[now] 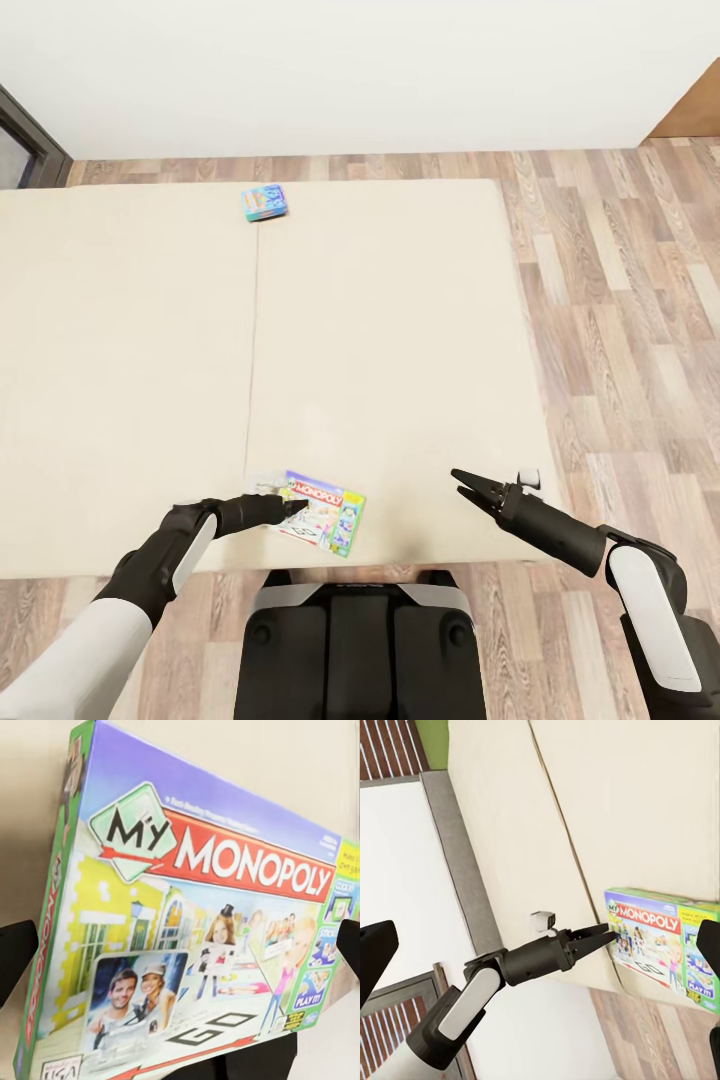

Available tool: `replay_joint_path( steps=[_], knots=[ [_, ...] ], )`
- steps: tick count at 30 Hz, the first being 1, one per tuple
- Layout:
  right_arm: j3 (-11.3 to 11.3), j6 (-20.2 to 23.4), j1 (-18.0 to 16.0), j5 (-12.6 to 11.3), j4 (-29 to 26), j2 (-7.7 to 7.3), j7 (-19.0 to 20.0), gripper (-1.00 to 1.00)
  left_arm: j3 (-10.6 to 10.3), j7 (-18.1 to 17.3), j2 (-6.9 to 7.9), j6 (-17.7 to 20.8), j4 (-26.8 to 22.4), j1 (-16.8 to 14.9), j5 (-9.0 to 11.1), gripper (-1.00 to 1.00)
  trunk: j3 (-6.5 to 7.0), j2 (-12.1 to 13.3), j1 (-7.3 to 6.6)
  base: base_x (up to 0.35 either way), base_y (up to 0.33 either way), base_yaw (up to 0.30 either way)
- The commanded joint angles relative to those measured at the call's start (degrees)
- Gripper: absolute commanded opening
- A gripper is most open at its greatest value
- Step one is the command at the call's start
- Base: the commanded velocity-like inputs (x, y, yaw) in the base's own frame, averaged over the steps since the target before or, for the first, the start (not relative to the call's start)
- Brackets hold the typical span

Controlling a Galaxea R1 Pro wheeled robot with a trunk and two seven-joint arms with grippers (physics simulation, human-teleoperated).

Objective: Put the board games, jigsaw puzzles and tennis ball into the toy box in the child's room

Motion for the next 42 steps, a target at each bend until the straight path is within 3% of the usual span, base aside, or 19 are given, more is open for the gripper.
replay_joint_path(
  steps=[1, 42],
  knots=[
    [-0.07, 0.24, -0.04, 0.39, 0.02, 0.00, 0.48, 1.00, -0.13, 0.09, 0.05, 0.49, -0.06, -0.01, 0.53, 1.00, -0.06, -0.09, 0.03, 0.000, -0.233, 0.000],
    [-0.07, 0.24, -0.04, 0.39, 0.02, 0.00, 0.50, 1.00, -0.12, -0.05, 0.05, 0.59, -0.06, -0.01, 0.53, 1.00, -0.06, -0.09, 0.03, 0.000, -0.053, 0.000]
  ],
)
